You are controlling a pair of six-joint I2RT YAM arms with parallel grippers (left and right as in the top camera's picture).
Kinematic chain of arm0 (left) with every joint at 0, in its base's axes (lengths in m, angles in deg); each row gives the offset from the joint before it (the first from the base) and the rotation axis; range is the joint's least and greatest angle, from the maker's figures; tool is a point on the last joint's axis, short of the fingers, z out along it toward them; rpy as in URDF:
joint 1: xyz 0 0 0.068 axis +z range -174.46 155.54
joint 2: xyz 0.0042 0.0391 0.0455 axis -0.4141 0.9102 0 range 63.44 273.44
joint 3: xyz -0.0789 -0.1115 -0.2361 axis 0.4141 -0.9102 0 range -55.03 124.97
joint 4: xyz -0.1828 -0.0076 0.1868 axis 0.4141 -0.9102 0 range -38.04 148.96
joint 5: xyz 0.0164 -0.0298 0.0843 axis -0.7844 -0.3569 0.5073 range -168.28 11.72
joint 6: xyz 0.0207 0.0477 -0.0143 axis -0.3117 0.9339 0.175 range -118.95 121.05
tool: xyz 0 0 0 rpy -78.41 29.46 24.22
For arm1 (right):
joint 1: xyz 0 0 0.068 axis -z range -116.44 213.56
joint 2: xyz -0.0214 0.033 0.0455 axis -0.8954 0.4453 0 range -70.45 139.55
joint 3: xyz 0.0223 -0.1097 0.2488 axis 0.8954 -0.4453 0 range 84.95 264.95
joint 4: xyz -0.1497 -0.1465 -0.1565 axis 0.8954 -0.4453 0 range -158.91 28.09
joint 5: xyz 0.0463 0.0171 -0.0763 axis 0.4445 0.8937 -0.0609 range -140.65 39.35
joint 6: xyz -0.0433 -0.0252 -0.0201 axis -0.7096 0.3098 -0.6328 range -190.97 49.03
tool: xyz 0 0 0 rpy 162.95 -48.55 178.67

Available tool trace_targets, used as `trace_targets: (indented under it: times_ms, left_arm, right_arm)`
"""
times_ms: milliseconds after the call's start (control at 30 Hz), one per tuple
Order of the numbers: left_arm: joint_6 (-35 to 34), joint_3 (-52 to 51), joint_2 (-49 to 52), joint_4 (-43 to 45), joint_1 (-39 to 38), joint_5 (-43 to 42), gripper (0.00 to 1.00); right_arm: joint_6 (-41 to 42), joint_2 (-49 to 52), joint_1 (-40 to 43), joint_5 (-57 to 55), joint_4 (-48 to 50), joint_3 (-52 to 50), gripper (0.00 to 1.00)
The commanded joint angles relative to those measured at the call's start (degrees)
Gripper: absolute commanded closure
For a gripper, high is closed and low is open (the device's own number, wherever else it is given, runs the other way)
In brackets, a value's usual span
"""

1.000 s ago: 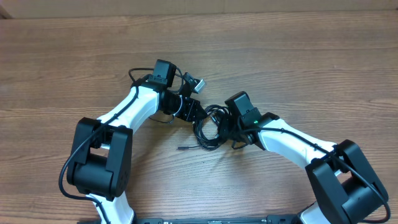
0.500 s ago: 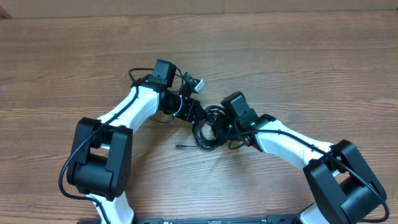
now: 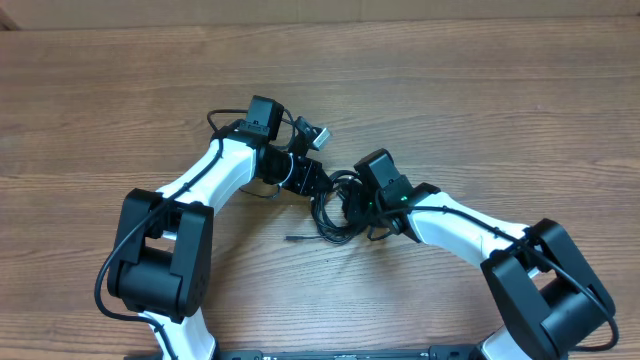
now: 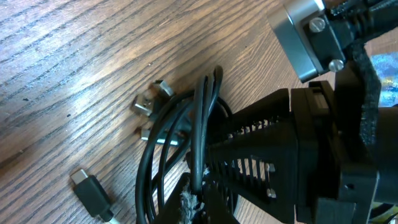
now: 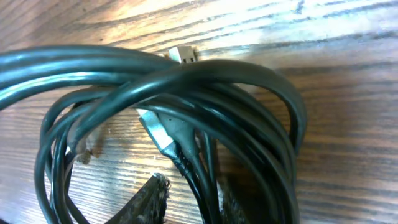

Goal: Untangle cables

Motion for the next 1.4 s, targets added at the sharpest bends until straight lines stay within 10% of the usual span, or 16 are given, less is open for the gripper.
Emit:
trace_targets:
  times_ms: [0,200,667,967,1367]
  left_arm:
    - [-0.2,-0.3,0.5,0.2,-0.4,0.5,0.96]
    - [-2.8,-0.3,0.5,0.9,-0.4,5.9,0.96]
    - [-8.7,-0.3,0.5,1.5,-0.4,19.1,0.95]
    - [-11.1,-0.3,0.5,1.3,-0.4,22.7,0.44]
    - [-8.9,-0.8,0.7,1.7,-0.4,18.7,0.43]
  right_arm:
    - [3.0,1.8,-0.3,-0.4,-1.2,0.8,0.71]
    - [3.3,1.5,0.2,2.0,-0.9,1.2,0.96]
    - [-1.9,-7.5,0.6,13.1,-0.8,2.4,0.96]
    - [-1.3,-7.5,0.6,11.3,-1.1,2.4,0.96]
    - [-1.2,-7.5,0.6,5.6,-1.1,2.4,0.96]
